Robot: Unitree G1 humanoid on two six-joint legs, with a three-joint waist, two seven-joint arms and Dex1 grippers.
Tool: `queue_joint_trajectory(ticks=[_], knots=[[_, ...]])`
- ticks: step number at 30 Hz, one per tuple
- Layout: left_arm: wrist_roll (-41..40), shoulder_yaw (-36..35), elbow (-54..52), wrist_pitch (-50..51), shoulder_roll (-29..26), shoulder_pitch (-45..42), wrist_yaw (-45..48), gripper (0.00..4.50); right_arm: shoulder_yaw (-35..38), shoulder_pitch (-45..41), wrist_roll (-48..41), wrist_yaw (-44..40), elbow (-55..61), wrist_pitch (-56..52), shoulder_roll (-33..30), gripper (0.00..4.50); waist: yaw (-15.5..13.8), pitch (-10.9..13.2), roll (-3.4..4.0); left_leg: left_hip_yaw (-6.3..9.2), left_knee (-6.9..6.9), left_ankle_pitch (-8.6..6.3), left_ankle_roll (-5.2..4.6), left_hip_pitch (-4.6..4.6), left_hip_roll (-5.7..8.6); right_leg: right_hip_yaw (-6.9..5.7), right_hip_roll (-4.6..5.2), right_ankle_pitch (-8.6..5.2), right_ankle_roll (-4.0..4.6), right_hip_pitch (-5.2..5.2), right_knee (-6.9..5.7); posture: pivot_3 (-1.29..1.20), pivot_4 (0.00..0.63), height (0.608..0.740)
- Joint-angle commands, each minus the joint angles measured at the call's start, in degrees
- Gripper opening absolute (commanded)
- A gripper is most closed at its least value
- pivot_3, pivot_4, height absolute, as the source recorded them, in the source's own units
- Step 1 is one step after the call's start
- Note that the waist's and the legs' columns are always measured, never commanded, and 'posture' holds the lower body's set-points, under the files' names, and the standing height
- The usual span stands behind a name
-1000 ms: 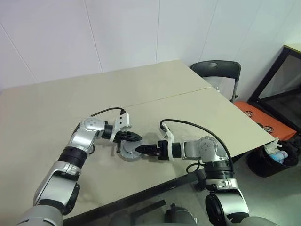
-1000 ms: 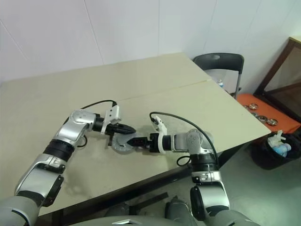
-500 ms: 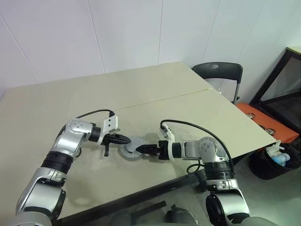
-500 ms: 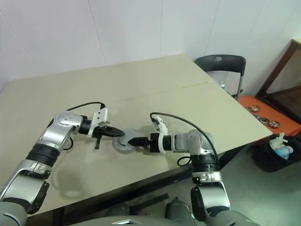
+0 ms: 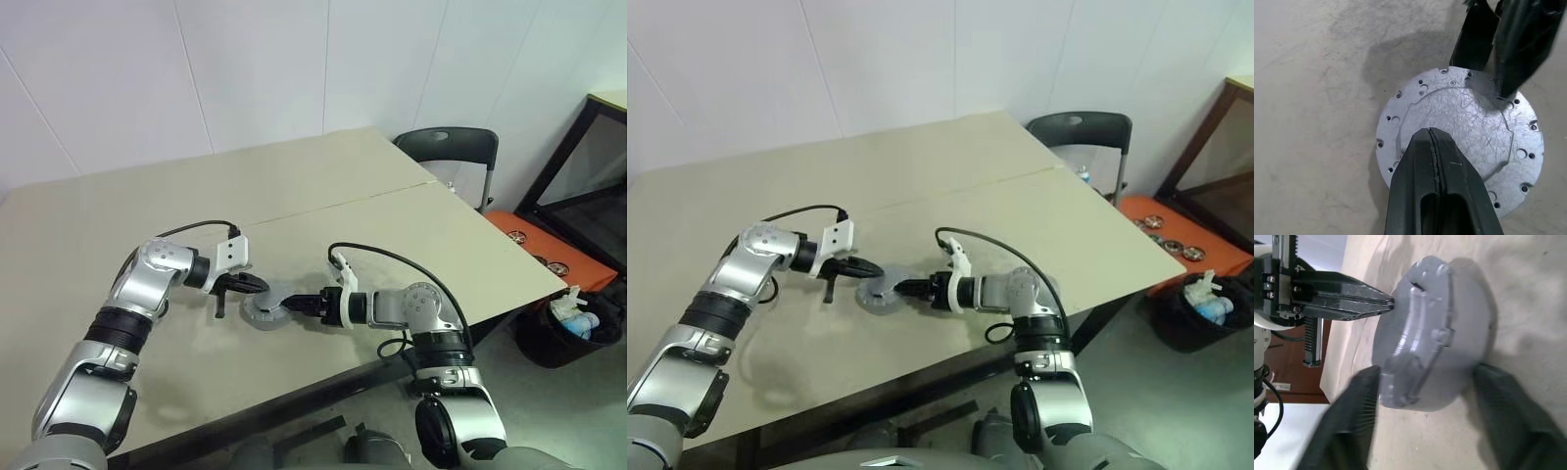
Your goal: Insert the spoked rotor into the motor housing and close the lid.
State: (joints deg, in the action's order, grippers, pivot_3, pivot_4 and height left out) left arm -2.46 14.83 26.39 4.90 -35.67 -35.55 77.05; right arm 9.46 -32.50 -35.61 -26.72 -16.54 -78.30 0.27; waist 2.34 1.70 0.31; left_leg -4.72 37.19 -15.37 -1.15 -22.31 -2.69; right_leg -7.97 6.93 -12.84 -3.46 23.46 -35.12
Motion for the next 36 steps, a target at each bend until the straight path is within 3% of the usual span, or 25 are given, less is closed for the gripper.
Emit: queue_joint_trajectory(ticks=[1, 3, 15, 36], knots=[[3.7, 4.3, 2.7, 0.5, 0.7, 2.2, 0.4, 0.0, 1.5, -3.7, -4.2, -1.9, 4.8, 0.5, 0.8, 1.63, -0.1, 0.0, 0.09, -0.01, 0.0, 0.01, 0.0, -0.01, 0.0, 0.01, 0.0, 0.0, 0.0, 0.0, 0.02, 0.0, 0.0, 0.74], [3.7, 4.3, 2.9, 0.4, 0.8, 2.1, 0.5, 0.0, 1.8, -3.5, -4.4, -1.8, 5.0, 0.3, 0.6, 1.34, -0.5, 0.1, 0.18, -0.03, 0.0, 0.06, -0.1, -0.02, 0.02, 0.02, -0.01, 0.0, -0.04, 0.0, 0.09, 0.0, 0.0, 0.74], [3.7, 3.7, 4.0, -0.6, 2.2, 1.7, -1.5, 0.0, 0.7, -2.7, -4.4, -2.7, 5.0, 0.5, 0.1, 1.34, -1.5, 0.1, 0.19, -0.13, 0.04, -0.02, 0.04, -0.04, 0.02, 0.09, 0.0, -0.02, -0.03, 0.08, 0.18, 0.0, 0.0, 0.74], [6.9, -2.2, 21.3, -16.5, 9.9, -7.3, -22.2, 0.0, 4.7, -2.8, -3.9, -1.0, 3.6, 5.1, -0.7, 1.29, -3.1, 0.7, 0.25, -0.15, 0.24, -0.02, 0.07, -0.29, 0.03, 0.05, 0.12, 0.01, -0.01, 0.01, 0.29, 0.0, 0.0, 0.74]])
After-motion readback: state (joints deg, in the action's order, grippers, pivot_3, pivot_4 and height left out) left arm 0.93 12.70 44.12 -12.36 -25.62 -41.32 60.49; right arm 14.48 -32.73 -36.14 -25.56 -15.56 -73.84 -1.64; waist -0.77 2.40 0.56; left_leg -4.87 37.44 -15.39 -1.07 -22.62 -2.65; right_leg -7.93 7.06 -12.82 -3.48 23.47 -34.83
